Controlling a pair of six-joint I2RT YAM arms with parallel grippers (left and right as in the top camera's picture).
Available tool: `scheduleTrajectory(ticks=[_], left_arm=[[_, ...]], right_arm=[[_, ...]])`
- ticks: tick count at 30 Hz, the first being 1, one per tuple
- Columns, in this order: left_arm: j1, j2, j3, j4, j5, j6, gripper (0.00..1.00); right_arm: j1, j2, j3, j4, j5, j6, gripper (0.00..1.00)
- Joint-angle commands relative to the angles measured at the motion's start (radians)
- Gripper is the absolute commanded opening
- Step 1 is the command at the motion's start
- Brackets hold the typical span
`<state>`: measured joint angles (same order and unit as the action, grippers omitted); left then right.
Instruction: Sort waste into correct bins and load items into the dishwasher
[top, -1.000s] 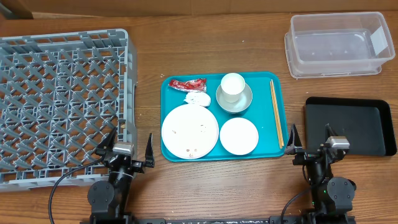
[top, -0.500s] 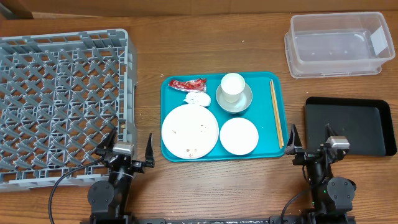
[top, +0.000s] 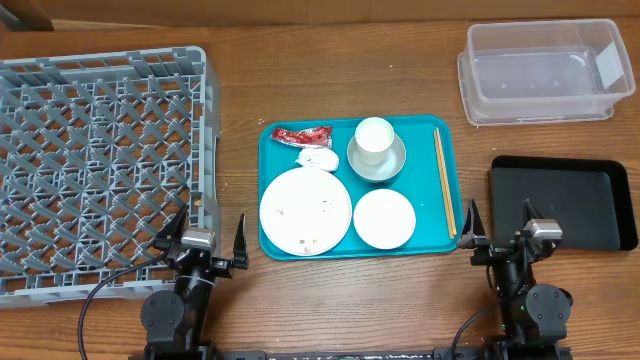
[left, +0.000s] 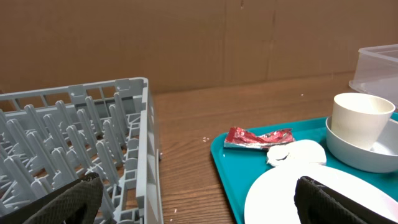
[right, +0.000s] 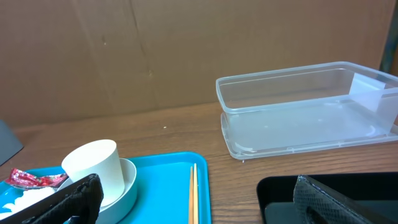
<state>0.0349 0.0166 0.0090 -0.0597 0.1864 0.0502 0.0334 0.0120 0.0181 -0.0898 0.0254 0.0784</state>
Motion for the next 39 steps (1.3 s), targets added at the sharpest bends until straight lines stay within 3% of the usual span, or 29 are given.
scheduleTrajectory(ticks=[1,18,21,25,27,31,33,35,37,39], left_arm=[[0.006,-0.012,-0.004,-0.002,-0.01,-0.017,1.0],[0.006,-0.012,-0.004,0.0,-0.007,-0.021,1.0],[0.003,-0.012,-0.004,0.072,0.219,-0.203,1.0],[0.003,-0.012,-0.004,0.231,0.647,-0.65,1.0],[0.003,-0.012,-0.004,0.332,0.702,-0.852,1.0],[0.004,-0.012,-0.004,0.628,0.602,-1.22,1.0],[0.004,-0.012,0.0,0.814,0.523,-1.248,1.0],[0.004,-0.012,0.025,0.879,0.467,-1.247,1.0],[0.004,-0.011,0.092,0.816,0.459,-1.215,1.0],[0.004,-0.005,0.19,0.66,0.488,-1.093,1.0]], right_arm=[[-0.003,-0.009,-0.01,0.007,-0.002,0.004,1.0],[-0.003,-0.009,-0.01,0.007,-0.002,0.004,1.0],[-0.003,-0.009,-0.01,0.007,-0.002,0.004,1.0],[-0.003,-0.009,-0.01,0.007,-0.002,0.004,1.0],[-0.003,-0.009,-0.01,0.007,-0.002,0.004,1.0],[-0.003,-0.009,-0.01,0.007,-0.002,0.004,1.0],[-0.003,-0.009,-0.01,0.007,-0.002,0.004,1.0],[-0.003,-0.009,-0.01,0.007,-0.002,0.004,1.0],[-0.003,-0.009,-0.01,0.007,-0.002,0.004,1.0],[-0.003,-0.009,-0.01,0.007,-0.002,0.004,1.0]])
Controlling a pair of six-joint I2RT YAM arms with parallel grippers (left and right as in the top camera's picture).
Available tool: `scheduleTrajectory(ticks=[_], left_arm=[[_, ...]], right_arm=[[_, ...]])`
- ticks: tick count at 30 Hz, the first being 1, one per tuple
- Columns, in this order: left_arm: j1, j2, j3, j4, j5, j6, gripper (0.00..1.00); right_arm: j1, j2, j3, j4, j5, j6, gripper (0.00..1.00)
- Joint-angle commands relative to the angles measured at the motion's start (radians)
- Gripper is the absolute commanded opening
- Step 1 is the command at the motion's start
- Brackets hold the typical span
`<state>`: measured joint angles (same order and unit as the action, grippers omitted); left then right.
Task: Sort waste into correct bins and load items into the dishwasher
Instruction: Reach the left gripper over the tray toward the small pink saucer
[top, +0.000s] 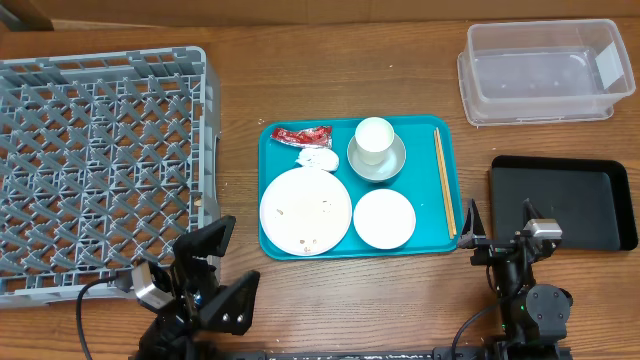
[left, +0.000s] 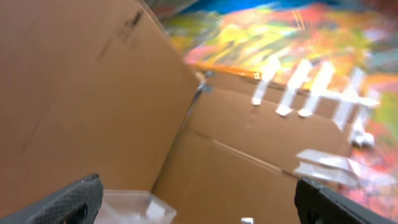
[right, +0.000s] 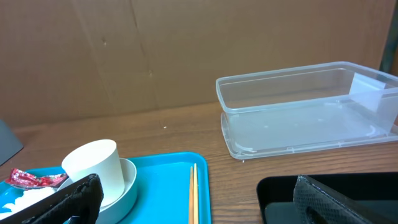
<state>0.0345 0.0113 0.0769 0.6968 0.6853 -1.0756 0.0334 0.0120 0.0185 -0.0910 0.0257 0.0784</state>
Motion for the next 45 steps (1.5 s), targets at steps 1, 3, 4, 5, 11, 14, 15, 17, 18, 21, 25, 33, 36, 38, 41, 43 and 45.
scheduleTrajectory(ticks=[1,3,4,5,11,14,15,17,18,21,25,33,36,38,41,43,45], left_arm=[[0.004,0.01,0.186,-0.213,0.0,0.115,1.0],[0.005,0.047,0.32,-0.448,-0.008,0.274,1.0],[0.005,0.087,0.416,-0.597,-0.028,0.38,1.0],[0.005,0.124,0.486,-0.696,-0.043,0.442,1.0],[0.004,0.513,0.989,-1.28,0.011,0.74,1.0],[0.003,0.736,1.24,-1.592,0.105,0.894,1.0],[0.003,0.799,1.308,-1.673,0.127,0.929,1.0],[0.003,0.879,1.388,-1.754,0.14,0.957,1.0],[0.0,0.914,1.417,-1.778,0.144,0.966,1.0],[-0.051,0.988,1.474,-1.834,0.108,0.991,1.0],[-0.256,1.083,1.539,-1.969,-0.266,0.972,1.0],[-0.788,1.382,1.619,-2.012,-0.752,0.826,1.0],[-0.867,1.452,1.62,-1.946,-0.796,0.826,1.0],[-0.898,1.497,1.62,-1.914,-0.824,0.829,1.0],[-0.906,1.573,1.62,-1.878,-0.852,0.828,1.0],[-0.906,1.625,1.62,-1.872,-0.83,0.828,1.0],[-0.904,1.669,1.62,-1.869,-0.785,0.828,1.0]], right_arm=[[-0.003,-0.009,-0.011,0.008,-0.002,0.004,1.0],[-0.003,-0.009,-0.011,0.008,-0.002,0.004,0.99],[-0.003,-0.009,-0.011,0.008,-0.002,0.004,1.0],[-0.003,-0.009,-0.011,0.008,-0.002,0.004,1.0],[-0.003,-0.009,-0.011,0.008,-0.002,0.004,1.0],[-0.003,-0.009,-0.011,0.008,-0.002,0.004,1.0],[-0.003,-0.009,-0.011,0.008,-0.002,0.004,1.0],[-0.003,-0.009,-0.011,0.008,-0.002,0.004,0.99],[-0.003,-0.009,-0.011,0.008,-0.002,0.004,1.0],[-0.003,-0.009,-0.011,0.008,-0.002,0.004,1.0],[-0.003,-0.009,-0.011,0.008,-0.002,0.004,1.0],[-0.003,-0.009,-0.011,0.008,-0.002,0.004,1.0],[-0.003,-0.009,-0.011,0.008,-0.002,0.004,1.0],[-0.003,-0.009,-0.011,0.008,-0.002,0.004,1.0],[-0.003,-0.009,-0.011,0.008,-0.002,0.004,0.99],[-0.003,-0.009,-0.011,0.008,-0.002,0.004,1.0],[-0.003,-0.009,-0.011,0.008,-0.002,0.004,1.0]])
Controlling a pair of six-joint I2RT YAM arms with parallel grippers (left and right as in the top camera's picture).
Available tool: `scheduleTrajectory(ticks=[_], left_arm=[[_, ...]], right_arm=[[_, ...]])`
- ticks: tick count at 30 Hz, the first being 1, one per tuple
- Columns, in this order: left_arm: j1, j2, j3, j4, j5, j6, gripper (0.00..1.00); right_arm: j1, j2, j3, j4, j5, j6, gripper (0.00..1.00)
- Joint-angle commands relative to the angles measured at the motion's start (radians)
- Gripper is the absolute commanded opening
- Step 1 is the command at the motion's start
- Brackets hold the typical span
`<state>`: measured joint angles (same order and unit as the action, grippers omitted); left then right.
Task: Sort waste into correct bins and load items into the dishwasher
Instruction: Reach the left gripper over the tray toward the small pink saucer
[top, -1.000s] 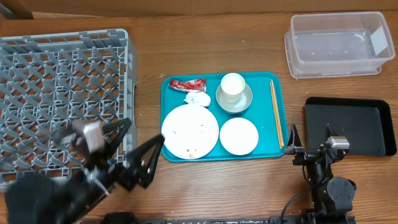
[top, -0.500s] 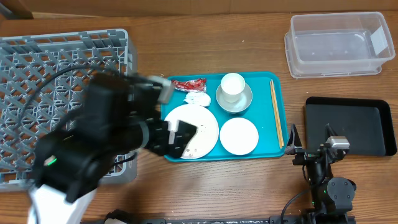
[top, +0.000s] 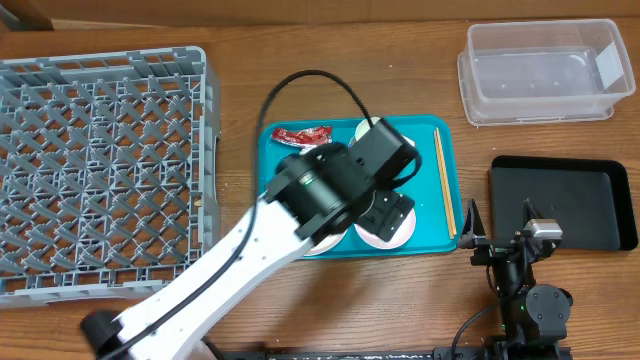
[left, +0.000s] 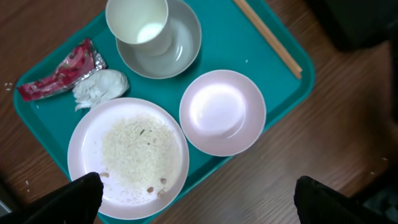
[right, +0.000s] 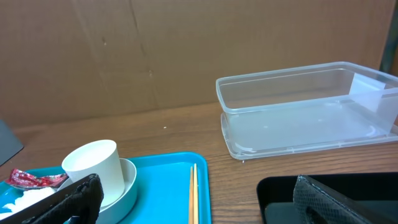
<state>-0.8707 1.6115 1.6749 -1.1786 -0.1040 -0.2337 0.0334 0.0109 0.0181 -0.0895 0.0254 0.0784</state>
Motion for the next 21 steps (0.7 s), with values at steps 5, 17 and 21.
scheduleTrajectory(ticks=[5,17,21], left_arm=[[-0.011,0.175,0.022,0.037,0.08,-0.014,1.0],[-0.038,0.387,0.022,0.119,0.12,-0.147,0.68],[-0.056,0.431,0.022,0.14,0.166,-0.148,0.64]], right_arm=[[-0.003,-0.008,-0.01,0.006,-0.002,0.004,1.0],[-0.003,-0.008,-0.01,0.006,-0.002,0.004,0.99],[-0.003,-0.008,-0.01,0.006,-0.002,0.004,0.99]])
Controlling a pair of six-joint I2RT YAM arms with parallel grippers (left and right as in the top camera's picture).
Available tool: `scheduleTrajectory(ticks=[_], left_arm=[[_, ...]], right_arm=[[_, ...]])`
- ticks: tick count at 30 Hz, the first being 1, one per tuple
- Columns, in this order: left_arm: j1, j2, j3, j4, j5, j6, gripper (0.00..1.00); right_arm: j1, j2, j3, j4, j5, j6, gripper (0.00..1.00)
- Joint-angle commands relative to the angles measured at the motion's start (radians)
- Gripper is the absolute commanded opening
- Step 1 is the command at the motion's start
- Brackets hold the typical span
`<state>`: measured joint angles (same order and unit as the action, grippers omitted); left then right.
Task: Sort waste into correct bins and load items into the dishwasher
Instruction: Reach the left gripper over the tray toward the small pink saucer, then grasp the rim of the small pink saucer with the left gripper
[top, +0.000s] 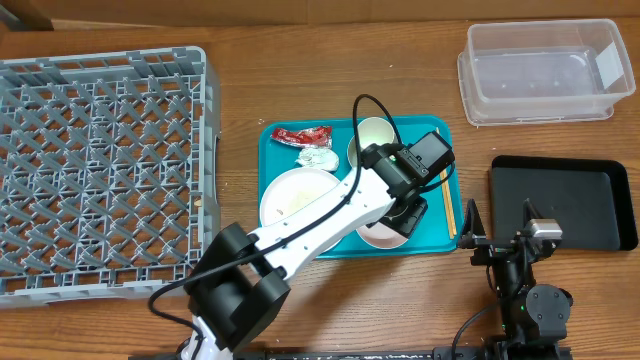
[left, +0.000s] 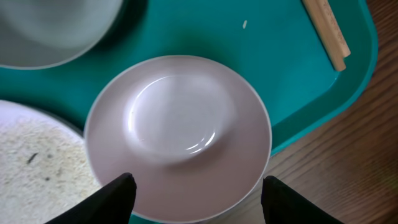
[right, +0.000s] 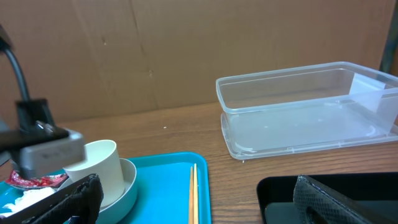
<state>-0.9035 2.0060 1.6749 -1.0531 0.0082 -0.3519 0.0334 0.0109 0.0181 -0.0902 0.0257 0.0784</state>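
Note:
On the teal tray (top: 340, 245) lie a red wrapper (top: 302, 135), a crumpled tissue (top: 318, 157), a large rice-smeared plate (top: 290, 195), a cup (top: 375, 133) standing in a grey bowl (right: 129, 179), a small white bowl (left: 177, 130) and chopsticks (top: 445, 200). My left gripper (left: 198, 182) is open low over the small bowl, one finger at each side of its near rim. At the table's front, right of the tray, my right gripper (right: 199, 211) rests open and holds nothing.
The grey dishwasher rack (top: 100, 160) fills the left of the table. A clear plastic bin (top: 540, 70) stands at the back right, with a black tray (top: 570, 200) in front of it. My left arm (top: 310, 225) crosses over the large plate.
My left gripper was high over the tray with every item in its view; now it is low over the small white bowl, its fingers closer together. The right arm has not moved.
Both grippers first rested open at the table's front edge. Then the left arm had tipped, its camera on the cardboard wall. Later it hung high above the tray, and now it is down at the small bowl. The right gripper stayed put.

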Motion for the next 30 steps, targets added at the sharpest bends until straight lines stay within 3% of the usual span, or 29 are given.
scheduleTrajectory(ticks=[1,14,21,27,30], left_arm=[[-0.029,0.046,0.022,0.021,0.069,-0.03,0.63],[-0.074,0.132,0.021,0.041,0.113,-0.03,0.59],[-0.073,0.132,0.007,0.065,0.044,-0.031,0.45],[-0.073,0.132,-0.003,0.078,0.045,-0.031,0.19],[-0.073,0.132,-0.003,0.079,0.044,-0.03,0.19]], right_arm=[[-0.003,-0.008,-0.01,0.007,-0.002,0.004,1.0],[-0.003,-0.008,-0.01,0.007,-0.002,0.004,1.0],[-0.003,-0.008,-0.01,0.007,-0.002,0.004,1.0],[-0.003,-0.008,-0.01,0.007,-0.002,0.004,1.0],[-0.003,-0.008,-0.01,0.007,-0.002,0.004,1.0]])
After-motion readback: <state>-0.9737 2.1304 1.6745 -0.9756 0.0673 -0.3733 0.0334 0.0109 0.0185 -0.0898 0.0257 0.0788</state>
